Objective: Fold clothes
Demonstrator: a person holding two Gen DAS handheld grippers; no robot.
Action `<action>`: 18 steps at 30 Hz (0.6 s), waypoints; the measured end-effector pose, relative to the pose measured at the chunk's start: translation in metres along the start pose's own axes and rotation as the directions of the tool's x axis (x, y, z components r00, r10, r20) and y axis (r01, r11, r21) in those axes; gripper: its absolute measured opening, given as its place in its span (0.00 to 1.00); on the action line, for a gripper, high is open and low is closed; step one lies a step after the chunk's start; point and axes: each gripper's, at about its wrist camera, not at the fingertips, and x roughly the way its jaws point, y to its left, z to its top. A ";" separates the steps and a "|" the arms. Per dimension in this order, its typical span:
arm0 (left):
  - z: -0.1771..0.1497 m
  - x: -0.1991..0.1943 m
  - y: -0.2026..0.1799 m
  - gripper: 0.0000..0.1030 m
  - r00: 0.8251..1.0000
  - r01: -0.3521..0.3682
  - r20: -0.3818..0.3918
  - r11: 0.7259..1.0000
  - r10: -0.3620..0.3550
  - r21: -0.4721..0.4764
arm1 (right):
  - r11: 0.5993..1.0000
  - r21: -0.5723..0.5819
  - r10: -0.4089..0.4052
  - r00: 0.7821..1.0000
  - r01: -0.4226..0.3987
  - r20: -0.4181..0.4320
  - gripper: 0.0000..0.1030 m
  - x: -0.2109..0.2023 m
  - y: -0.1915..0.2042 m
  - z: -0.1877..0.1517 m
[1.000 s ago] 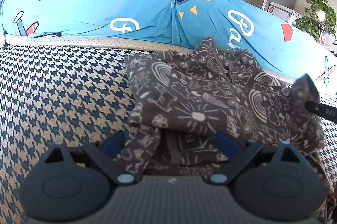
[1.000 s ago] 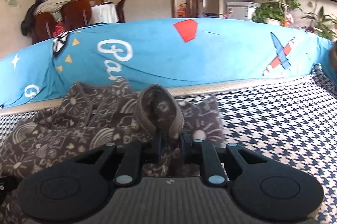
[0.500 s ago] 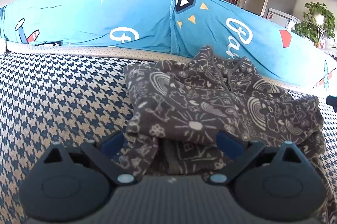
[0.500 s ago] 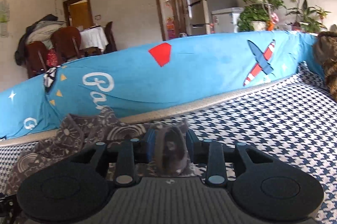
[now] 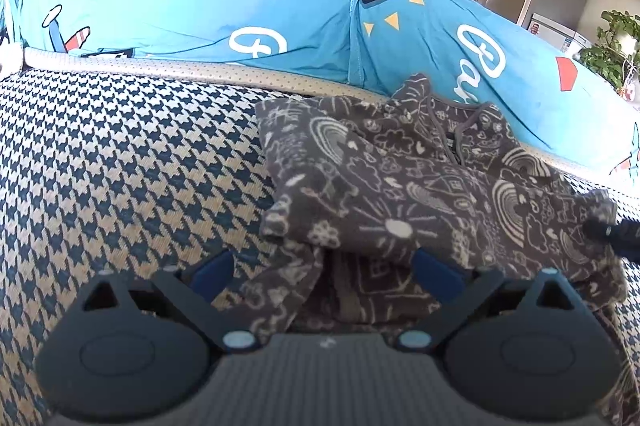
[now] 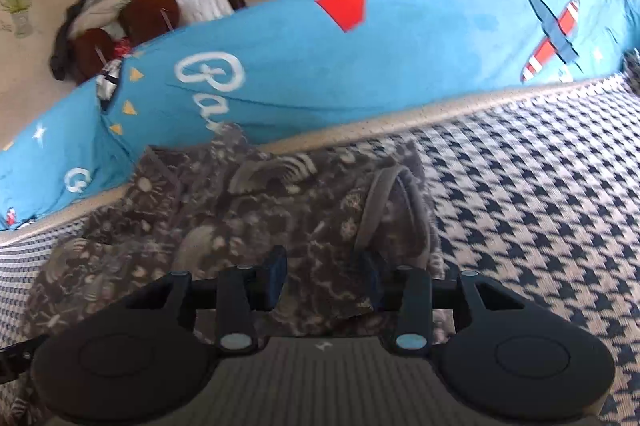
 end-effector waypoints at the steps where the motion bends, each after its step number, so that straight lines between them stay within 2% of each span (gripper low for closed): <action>1: 0.000 0.001 0.001 0.98 1.000 -0.006 -0.008 1.000 0.006 -0.002 | 0.999 0.025 -0.027 0.999 0.027 -0.017 0.39 0.004 -0.006 -0.001; 4: -0.001 0.005 0.003 0.98 0.999 -0.024 -0.023 1.000 0.023 -0.005 | 0.995 0.096 -0.010 1.000 0.011 -0.017 0.39 0.005 -0.017 -0.002; 13: -0.004 0.011 0.010 0.98 0.997 -0.049 -0.068 0.998 0.046 -0.040 | 0.997 0.065 -0.050 0.999 0.050 -0.001 0.42 -0.006 -0.008 -0.002; 18: -0.005 0.007 0.009 0.98 0.998 -0.055 -0.044 0.998 0.053 -0.033 | 0.998 0.052 0.037 0.995 -0.042 0.088 0.48 -0.031 -0.009 0.007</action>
